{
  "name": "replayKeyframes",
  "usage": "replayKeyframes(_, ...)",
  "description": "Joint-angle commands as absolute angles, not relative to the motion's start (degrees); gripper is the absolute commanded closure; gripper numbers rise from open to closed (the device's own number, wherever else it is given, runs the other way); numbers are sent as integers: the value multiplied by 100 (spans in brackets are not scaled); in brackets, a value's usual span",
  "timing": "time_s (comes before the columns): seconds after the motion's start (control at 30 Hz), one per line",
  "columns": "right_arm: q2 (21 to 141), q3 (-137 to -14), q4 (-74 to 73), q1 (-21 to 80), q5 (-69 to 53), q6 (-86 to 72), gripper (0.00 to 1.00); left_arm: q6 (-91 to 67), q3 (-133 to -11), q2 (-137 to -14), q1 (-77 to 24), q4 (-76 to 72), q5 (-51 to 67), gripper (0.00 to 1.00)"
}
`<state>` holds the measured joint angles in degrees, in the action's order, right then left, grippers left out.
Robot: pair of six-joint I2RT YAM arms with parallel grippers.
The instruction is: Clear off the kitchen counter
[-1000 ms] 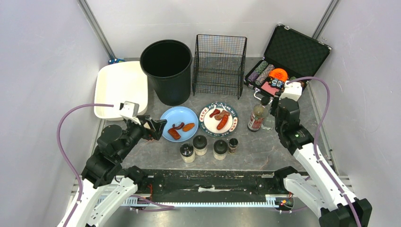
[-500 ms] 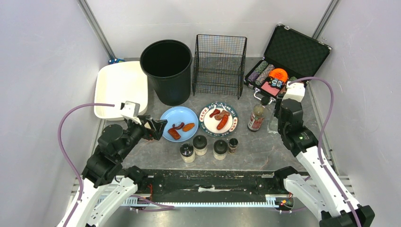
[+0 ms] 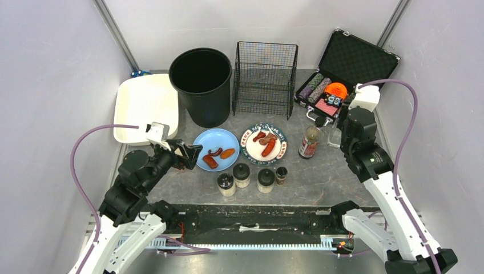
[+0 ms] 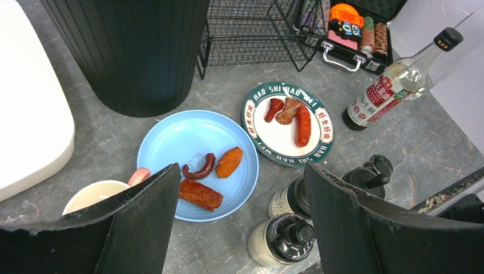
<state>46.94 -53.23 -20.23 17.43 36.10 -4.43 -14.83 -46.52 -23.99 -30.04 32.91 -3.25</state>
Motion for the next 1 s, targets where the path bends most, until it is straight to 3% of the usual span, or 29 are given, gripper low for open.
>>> replayKeyframes(0.0,4875,-5982,-1418,1722,3780,-299,100,-1310,-4645,-2331,-3023,3173,-307,15)
replayKeyframes(0.97,6492,-7370,-354,1723,3078,-49,100,-1310,-4641,-2440,-3024,3190,-185,16)
